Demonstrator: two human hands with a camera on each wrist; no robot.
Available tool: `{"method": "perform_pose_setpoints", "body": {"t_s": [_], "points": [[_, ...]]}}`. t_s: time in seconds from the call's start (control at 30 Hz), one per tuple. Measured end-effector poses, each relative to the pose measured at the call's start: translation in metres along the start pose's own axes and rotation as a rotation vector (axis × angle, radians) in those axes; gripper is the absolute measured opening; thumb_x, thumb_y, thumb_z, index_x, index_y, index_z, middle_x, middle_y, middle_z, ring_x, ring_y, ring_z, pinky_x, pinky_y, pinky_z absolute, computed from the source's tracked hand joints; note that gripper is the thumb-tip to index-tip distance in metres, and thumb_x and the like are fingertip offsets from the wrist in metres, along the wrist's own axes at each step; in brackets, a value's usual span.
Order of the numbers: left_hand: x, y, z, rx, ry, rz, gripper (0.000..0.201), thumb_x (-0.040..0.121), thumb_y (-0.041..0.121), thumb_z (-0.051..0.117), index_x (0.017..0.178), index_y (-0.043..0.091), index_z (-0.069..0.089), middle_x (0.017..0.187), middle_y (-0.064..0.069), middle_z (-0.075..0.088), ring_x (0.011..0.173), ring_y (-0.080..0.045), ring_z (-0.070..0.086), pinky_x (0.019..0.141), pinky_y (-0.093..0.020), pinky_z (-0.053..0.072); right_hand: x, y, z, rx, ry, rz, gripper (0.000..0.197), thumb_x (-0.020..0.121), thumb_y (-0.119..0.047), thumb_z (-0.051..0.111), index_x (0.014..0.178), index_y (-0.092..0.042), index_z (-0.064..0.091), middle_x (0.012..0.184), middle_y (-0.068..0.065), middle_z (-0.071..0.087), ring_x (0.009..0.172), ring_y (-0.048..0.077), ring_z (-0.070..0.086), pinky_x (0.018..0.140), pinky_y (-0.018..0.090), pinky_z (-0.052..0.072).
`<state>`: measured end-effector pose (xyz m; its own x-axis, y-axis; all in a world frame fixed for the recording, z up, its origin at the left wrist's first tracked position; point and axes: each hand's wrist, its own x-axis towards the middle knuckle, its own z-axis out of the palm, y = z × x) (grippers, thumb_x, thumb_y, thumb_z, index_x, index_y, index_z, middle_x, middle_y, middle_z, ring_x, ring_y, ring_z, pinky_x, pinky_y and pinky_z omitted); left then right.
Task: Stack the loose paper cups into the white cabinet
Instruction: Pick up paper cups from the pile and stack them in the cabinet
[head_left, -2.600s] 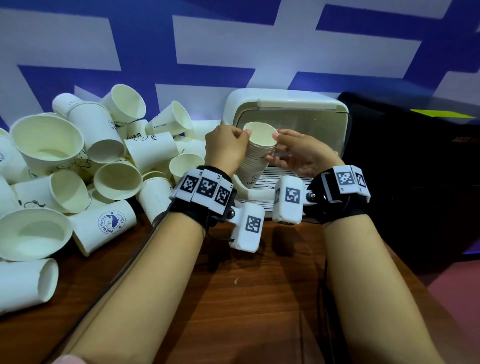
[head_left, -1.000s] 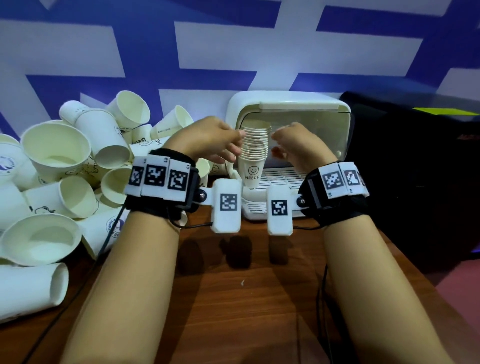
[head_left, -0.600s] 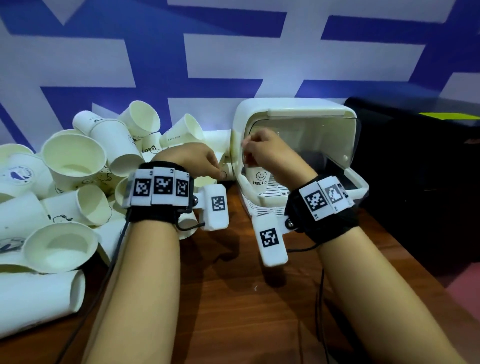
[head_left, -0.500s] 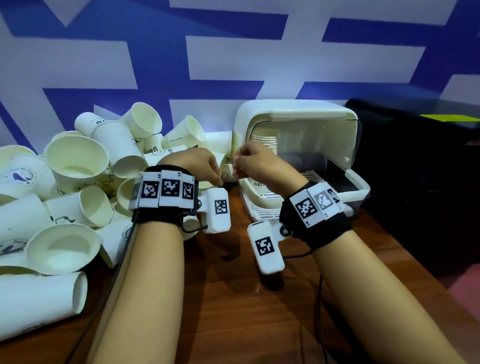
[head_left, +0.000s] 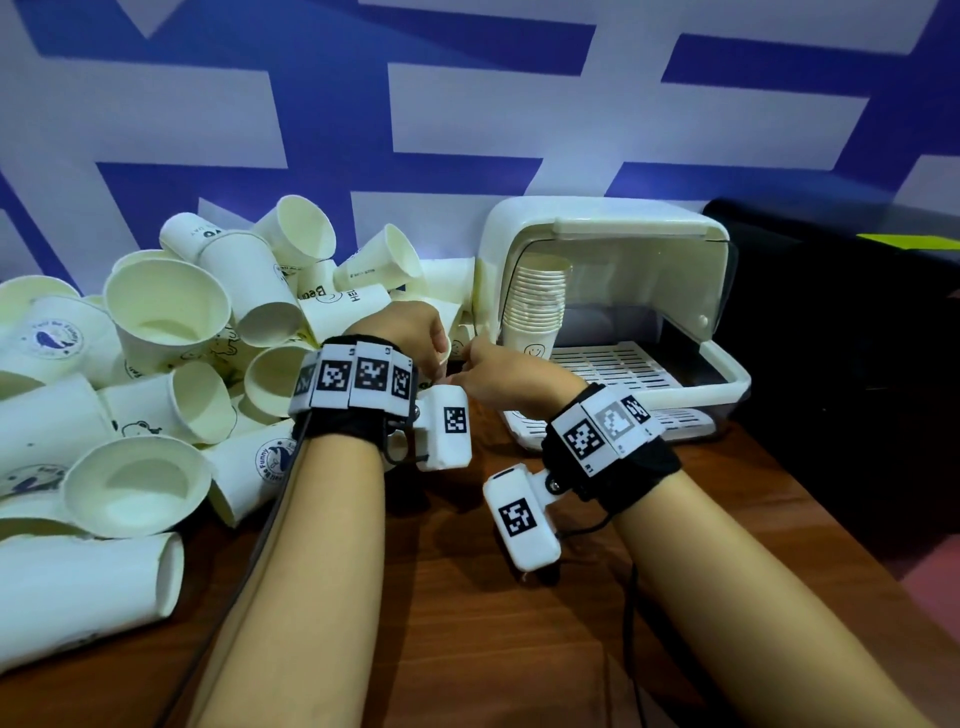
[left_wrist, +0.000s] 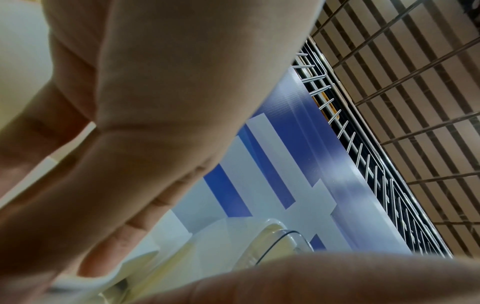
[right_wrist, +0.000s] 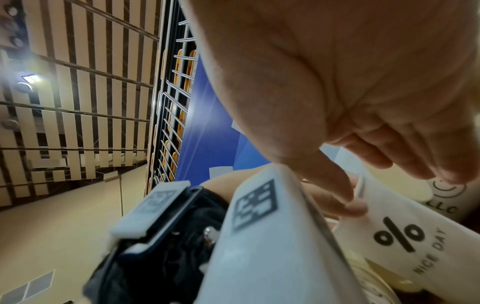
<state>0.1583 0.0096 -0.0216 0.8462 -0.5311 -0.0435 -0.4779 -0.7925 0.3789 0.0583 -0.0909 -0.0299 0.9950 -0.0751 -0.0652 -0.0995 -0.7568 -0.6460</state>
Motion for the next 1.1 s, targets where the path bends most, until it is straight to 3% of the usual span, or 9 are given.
{"method": "perform_pose_setpoints", "body": {"t_s": [0.23, 0.33, 0.43, 0.57, 0.7, 0.8, 0.9, 1.0, 1.1], "points": [[0.0, 0.0, -0.009, -0.084, 0.139, -0.006, 0.024, 0.077, 0.005, 0.074, 0.089, 0.022, 0.063, 0.107, -0.005, 0.065, 0.092, -0.018, 0.058, 0.081, -0.03, 0.048, 0.001, 0.004, -0.001, 0.159, -0.048, -0.011, 0.021, 0.096, -0.014, 0.058, 0.08, -0.023, 0.048, 0.078, -0.006, 0.055, 0.068, 0.004, 0.05, 0.049, 0.005, 0.04], [-0.004, 0.001, -0.019, -0.193, 0.217, 0.026, 0.022, 0.08, 0.005, 0.071, 0.089, 0.023, 0.063, 0.11, -0.006, 0.063, 0.09, -0.018, 0.055, 0.077, -0.027, 0.043, 0.008, 0.006, 0.003, 0.182, -0.045, -0.009, 0.017, 0.094, -0.021, 0.062, 0.103, -0.008, 0.055, 0.09, 0.001, 0.062, 0.083, 0.014, 0.058, 0.062, 0.018, 0.046], [-0.01, 0.002, -0.03, -0.307, 0.252, 0.052, 0.025, 0.082, 0.006, 0.069, 0.08, 0.029, 0.062, 0.108, -0.004, 0.062, 0.093, -0.019, 0.056, 0.078, -0.028, 0.044, 0.009, 0.006, 0.002, 0.236, 0.019, 0.001, 0.021, 0.092, -0.022, 0.064, 0.104, -0.014, 0.048, 0.086, -0.006, 0.056, 0.084, 0.011, 0.055, 0.063, 0.018, 0.044], [-0.016, 0.002, -0.04, -0.474, 0.291, 0.056, 0.03, 0.081, 0.002, 0.061, 0.079, 0.031, 0.061, 0.11, -0.008, 0.061, 0.095, -0.024, 0.059, 0.08, -0.035, 0.05, 0.01, 0.003, -0.009, 0.235, 0.133, -0.021, 0.036, 0.091, -0.028, 0.065, 0.117, -0.012, 0.046, 0.103, 0.002, 0.06, 0.091, 0.015, 0.059, 0.063, 0.021, 0.047], [-0.022, 0.007, -0.043, -0.718, 0.301, 0.082, 0.034, 0.085, -0.005, 0.052, 0.088, 0.027, 0.062, 0.101, -0.011, 0.06, 0.098, -0.029, 0.062, 0.09, -0.047, 0.054, 0.003, 0.003, -0.033, 0.338, 0.228, -0.052, 0.028, 0.088, -0.031, 0.068, 0.103, -0.014, 0.051, 0.106, 0.008, 0.063, 0.095, 0.022, 0.064, 0.076, 0.034, 0.055], [-0.025, 0.018, -0.042, -0.849, 0.285, 0.139, 0.031, 0.09, -0.006, 0.048, 0.103, 0.019, 0.062, 0.093, -0.007, 0.062, 0.089, -0.023, 0.064, 0.077, -0.039, 0.057, -0.004, 0.007, -0.051, 0.516, 0.273, -0.075, 0.021, 0.088, -0.024, 0.07, 0.091, -0.016, 0.051, 0.096, 0.005, 0.062, 0.092, 0.021, 0.066, 0.084, 0.043, 0.057], [-0.03, 0.027, -0.042, -0.886, 0.268, 0.203, 0.026, 0.093, -0.003, 0.05, 0.109, 0.014, 0.061, 0.095, -0.005, 0.065, 0.085, -0.016, 0.066, 0.067, -0.024, 0.056, -0.006, 0.013, -0.067, 0.599, 0.347, -0.06, 0.045, 0.081, -0.025, 0.077, 0.113, -0.007, 0.051, 0.113, 0.012, 0.063, 0.098, 0.023, 0.068, 0.084, 0.048, 0.058], [-0.033, 0.034, -0.041, -0.847, 0.256, 0.265, 0.022, 0.092, 0.002, 0.057, 0.108, 0.016, 0.062, 0.101, -0.007, 0.067, 0.093, -0.017, 0.065, 0.081, -0.027, 0.057, -0.011, 0.019, -0.083, 0.589, 0.43, -0.075, 0.049, 0.079, -0.027, 0.079, 0.116, -0.01, 0.052, 0.114, 0.012, 0.064, 0.1, 0.023, 0.067, 0.08, 0.034, 0.057], [-0.035, 0.043, -0.037, -0.804, 0.236, 0.3, 0.023, 0.09, 0.006, 0.061, 0.109, 0.02, 0.062, 0.106, -0.009, 0.067, 0.091, -0.017, 0.064, 0.076, -0.022, 0.055, -0.018, 0.026, -0.099, 0.561, 0.487, -0.078, 0.064, 0.068, -0.036, 0.084, 0.118, -0.009, 0.054, 0.112, 0.014, 0.066, 0.095, 0.022, 0.066, 0.073, 0.031, 0.053]]}}
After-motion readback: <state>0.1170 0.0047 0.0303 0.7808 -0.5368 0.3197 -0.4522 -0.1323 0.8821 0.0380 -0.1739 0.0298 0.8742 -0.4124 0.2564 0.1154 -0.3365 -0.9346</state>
